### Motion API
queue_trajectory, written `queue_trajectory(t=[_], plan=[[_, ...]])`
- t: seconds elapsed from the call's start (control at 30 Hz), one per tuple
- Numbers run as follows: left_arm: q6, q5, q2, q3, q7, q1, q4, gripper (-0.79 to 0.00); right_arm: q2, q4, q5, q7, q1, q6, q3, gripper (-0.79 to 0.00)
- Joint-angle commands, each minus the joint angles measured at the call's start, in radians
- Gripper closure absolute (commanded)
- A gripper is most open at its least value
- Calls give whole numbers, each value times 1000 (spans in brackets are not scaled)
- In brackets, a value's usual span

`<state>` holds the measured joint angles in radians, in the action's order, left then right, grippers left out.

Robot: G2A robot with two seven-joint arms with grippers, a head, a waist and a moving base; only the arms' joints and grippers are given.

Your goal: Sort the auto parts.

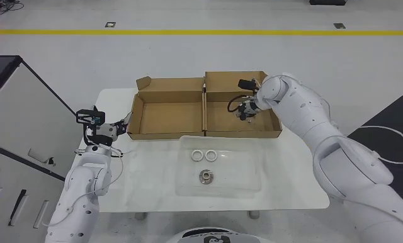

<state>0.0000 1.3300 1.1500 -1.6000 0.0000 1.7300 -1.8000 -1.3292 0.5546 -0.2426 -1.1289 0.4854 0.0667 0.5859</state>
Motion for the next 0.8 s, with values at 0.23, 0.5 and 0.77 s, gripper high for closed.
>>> queue_trajectory(t=[0.23,0.5,0.77], plan=[[0,0,0,0,0,0,0,-785,-52,-117,0,18,-22,-18,-24,0],[0,0,0,0,0,0,0,-785,-88,-188,-12,29,-35,-25,-36,0],[0,0,0,0,0,0,0,-785,-112,-237,-19,38,-45,-39,-37,-157]])
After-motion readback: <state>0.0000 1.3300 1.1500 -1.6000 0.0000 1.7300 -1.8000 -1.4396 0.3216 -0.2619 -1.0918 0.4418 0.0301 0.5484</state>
